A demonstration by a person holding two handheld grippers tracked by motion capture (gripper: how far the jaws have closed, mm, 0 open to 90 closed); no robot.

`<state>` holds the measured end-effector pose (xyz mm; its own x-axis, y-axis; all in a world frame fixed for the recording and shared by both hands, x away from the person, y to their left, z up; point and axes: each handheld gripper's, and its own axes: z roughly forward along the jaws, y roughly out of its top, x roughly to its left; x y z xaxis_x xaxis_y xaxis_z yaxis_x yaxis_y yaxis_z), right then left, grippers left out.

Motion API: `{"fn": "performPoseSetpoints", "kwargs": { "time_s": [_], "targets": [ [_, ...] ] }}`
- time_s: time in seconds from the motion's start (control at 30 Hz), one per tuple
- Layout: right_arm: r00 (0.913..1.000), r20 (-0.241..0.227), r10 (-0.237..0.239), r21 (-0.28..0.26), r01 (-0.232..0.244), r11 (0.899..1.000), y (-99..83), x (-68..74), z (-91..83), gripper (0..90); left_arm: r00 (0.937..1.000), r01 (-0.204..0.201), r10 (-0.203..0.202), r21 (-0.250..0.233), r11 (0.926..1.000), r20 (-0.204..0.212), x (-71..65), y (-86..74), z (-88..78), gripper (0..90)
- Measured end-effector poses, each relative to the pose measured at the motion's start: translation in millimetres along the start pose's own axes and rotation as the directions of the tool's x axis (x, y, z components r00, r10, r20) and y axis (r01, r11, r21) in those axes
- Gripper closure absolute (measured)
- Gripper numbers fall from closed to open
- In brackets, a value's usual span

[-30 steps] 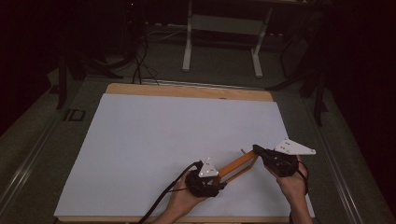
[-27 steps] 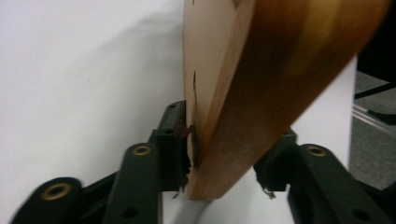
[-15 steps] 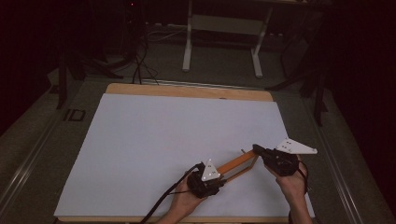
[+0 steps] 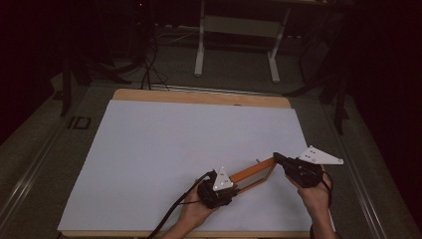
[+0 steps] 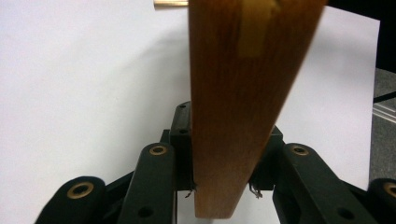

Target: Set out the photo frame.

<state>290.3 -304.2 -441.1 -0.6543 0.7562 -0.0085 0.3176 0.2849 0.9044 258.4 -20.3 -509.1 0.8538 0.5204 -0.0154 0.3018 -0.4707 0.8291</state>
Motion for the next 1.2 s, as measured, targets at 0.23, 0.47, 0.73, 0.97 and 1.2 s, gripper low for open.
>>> {"fn": "performPoseSetpoints", "kwargs": {
  "time_s": [0.23,0.47,0.73,0.97,1.2],
  "targets": [
    [0.9997,-0.018,-0.017,-0.002,0.017,1.0,2.2,0.3,-2.8,90.0,0.998,-0.062,0.062,-0.021,0.9979,0.014,8.5,16.3,-23.9,69.2],
    [0.9985,-0.04,-0.037,0.007,0.037,0.999,4.2,2.2,-1.8,90.0,0.9884,-0.147,0.147,0.008,0.9891,0.039,17.5,41.8,-43.3,69.2],
    [0.9876,-0.143,-0.066,0.02,0.07,0.997,5.8,5.6,1.5,81.3,0.9557,-0.282,0.272,0.084,0.9557,0.113,26.1,74.2,-48.2,69.2],
    [0.9698,-0.214,-0.118,0.003,0.121,0.993,6.3,8.2,-3.5,67.7,0.9437,-0.314,0.298,0.1,0.9442,0.143,26.7,89.3,-49.2,69.1],
    [0.9371,-0.311,-0.158,-0.014,0.161,0.987,9.3,14.6,-4.5,51.7,0.9327,-0.327,0.303,0.103,0.9394,0.195,32.8,95.8,-56.7,69.0]
  ]
}}
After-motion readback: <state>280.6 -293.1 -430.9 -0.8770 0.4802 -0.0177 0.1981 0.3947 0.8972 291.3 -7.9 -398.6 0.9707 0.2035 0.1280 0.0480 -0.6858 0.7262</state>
